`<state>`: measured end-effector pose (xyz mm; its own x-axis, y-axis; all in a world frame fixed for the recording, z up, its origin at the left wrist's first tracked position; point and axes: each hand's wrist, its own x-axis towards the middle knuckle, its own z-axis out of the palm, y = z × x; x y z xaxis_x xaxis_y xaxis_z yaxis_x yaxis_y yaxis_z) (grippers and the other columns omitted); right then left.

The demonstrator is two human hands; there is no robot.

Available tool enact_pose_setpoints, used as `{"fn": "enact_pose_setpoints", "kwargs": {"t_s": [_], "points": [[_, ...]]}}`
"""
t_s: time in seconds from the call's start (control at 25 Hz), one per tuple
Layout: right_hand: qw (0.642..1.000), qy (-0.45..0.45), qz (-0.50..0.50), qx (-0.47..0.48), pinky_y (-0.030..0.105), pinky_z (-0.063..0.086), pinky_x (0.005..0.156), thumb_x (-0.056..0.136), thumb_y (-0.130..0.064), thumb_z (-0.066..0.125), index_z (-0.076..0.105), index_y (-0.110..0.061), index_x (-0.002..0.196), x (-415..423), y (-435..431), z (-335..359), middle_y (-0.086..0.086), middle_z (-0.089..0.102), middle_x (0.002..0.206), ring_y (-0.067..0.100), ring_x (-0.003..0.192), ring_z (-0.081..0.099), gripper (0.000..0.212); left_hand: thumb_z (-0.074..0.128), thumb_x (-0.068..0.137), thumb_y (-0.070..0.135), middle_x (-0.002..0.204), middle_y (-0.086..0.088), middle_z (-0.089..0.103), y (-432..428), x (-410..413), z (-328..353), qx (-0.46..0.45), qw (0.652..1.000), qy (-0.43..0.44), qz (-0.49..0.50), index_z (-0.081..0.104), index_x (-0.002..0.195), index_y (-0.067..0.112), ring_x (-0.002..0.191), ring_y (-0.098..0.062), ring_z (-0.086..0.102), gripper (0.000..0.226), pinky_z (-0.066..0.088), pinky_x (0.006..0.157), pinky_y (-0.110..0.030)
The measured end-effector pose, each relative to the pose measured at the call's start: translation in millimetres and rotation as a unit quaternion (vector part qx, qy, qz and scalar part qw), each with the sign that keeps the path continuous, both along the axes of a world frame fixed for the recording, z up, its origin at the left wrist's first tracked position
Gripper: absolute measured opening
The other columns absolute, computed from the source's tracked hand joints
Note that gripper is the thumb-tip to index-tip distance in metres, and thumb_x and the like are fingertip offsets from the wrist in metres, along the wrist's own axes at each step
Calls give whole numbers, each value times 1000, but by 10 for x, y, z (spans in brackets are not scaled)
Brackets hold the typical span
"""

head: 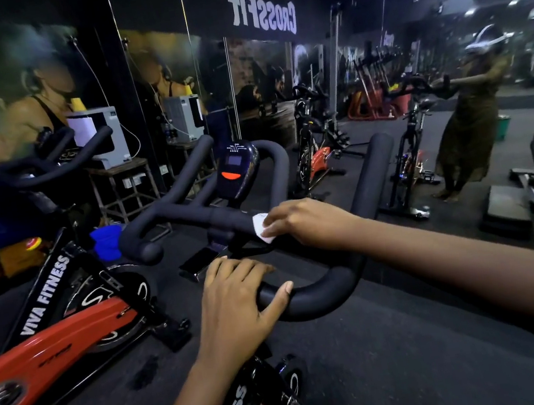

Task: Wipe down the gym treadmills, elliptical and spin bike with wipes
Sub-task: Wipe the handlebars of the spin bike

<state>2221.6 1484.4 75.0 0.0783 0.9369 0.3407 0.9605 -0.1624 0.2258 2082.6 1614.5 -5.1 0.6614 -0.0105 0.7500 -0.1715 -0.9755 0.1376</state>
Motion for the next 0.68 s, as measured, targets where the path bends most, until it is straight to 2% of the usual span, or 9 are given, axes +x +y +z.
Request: {"fn": "enact_pose_setpoints", "kwargs": {"t_s": [0.08,0.16,0.28,0.4,0.52,0.6,0.64,0.68], "points": [[1000,-12,17,-7,27,52,66,74,-16,39,73,-9,89,-34,-204,13,7,70,90,25,78,67,38,45,87,51,90,10,66,0,9,1,0,1000,-18,-1,71,95,20,88,-16,57,41,34,94,-33],[1000,-18,13,-19,27,53,65,69,-8,51,73,-9,91,-81,-444,24,7,70,91,24,79,67,31,44,87,50,91,10,66,5,17,-23,-2,1000,-24,-2,71,102,20,88,-16,56,42,31,95,-32],[999,-20,-8,-27,25,53,67,64,-2,60,73,-10,95,-127,-796,66,6,70,94,22,82,68,34,44,88,46,94,8,64,-22,-7,-82,-23,999,-35,-7,66,117,17,92,-14,52,46,26,102,-30],[999,-6,-20,-27,27,54,68,66,2,59,74,-10,95,-146,-910,135,6,71,94,22,82,69,35,44,87,41,97,5,62,-64,-31,-126,-39,998,-49,-7,60,125,14,99,-12,49,49,17,110,-27],[998,8,-40,50,25,54,66,72,-4,49,75,-12,93,-165,-642,198,5,71,93,21,81,69,34,44,87,41,108,0,61,-85,-33,-141,-66,996,-55,-6,56,128,14,110,-14,47,51,12,113,-28],[995,15,-37,89,28,55,66,74,-5,52,74,-12,92,-169,-344,151,6,71,93,23,80,69,30,46,86,42,131,-6,51,-126,-49,-147,-161,985,-61,14,49,135,16,129,-20,38,56,10,116,-27],[995,20,-38,93,32,56,68,75,-5,54,74,-11,93,-163,-204,118,8,71,95,25,82,69,28,50,86,42,142,-8,40,-160,-70,-122,-256,964,-71,24,42,139,17,136,-22,29,59,8,115,-18],[995,24,-45,89,38,56,70,76,-5,54,73,-10,96,-150,-95,85,9,70,98,28,86,68,27,55,87,39,149,-8,29,-197,-90,-72,-364,928,-74,31,36,143,19,139,-21,24,63,9,109,-8]]}}
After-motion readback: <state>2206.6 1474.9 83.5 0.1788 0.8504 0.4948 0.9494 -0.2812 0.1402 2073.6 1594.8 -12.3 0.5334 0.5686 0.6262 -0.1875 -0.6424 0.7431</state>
